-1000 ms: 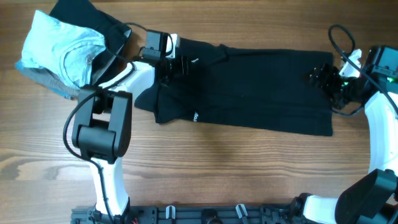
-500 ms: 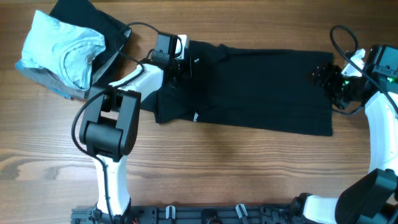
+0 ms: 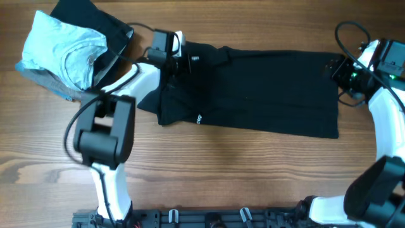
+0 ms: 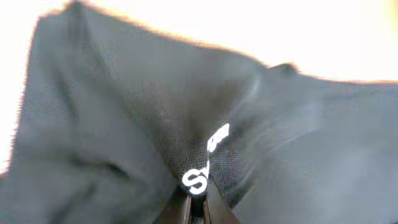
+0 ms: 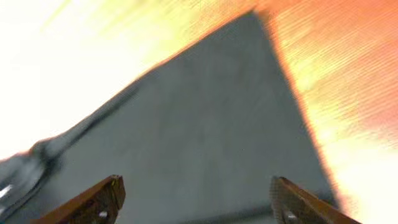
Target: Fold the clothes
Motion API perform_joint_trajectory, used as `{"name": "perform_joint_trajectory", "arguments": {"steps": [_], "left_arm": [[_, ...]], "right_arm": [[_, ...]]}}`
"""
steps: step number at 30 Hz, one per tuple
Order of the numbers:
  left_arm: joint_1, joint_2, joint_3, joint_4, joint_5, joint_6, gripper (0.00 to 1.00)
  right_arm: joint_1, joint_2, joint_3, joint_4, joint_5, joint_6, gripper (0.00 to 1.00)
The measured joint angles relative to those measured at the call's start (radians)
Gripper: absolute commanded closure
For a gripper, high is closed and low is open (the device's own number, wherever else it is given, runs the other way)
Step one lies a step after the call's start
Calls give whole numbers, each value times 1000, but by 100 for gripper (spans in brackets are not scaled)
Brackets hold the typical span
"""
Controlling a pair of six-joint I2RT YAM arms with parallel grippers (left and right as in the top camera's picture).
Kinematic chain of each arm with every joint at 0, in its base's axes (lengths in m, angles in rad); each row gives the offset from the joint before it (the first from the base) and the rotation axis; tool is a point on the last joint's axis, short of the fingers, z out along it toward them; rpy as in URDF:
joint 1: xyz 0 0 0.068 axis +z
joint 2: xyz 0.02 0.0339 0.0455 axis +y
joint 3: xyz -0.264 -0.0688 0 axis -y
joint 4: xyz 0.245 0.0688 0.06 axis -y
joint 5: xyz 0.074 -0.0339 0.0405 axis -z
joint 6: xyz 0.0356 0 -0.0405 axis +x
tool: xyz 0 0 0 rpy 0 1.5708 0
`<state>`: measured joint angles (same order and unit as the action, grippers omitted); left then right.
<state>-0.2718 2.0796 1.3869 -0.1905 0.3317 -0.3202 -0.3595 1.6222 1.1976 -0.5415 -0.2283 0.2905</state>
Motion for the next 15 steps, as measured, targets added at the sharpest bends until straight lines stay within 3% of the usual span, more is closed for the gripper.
{"name": "perform_joint_trajectory", "arguments": {"steps": [8, 13, 15], "left_arm": [[1, -201, 0, -174, -31, -16, 96], [1, -206, 0, -250, -47, -16, 96], [1, -206, 0, -256, -50, -16, 90]], "right_arm": [[0, 203, 0, 240, 75, -1, 23], [0, 304, -1, 394, 72, 0, 23], [0, 340, -1, 432, 54, 3, 21]]}}
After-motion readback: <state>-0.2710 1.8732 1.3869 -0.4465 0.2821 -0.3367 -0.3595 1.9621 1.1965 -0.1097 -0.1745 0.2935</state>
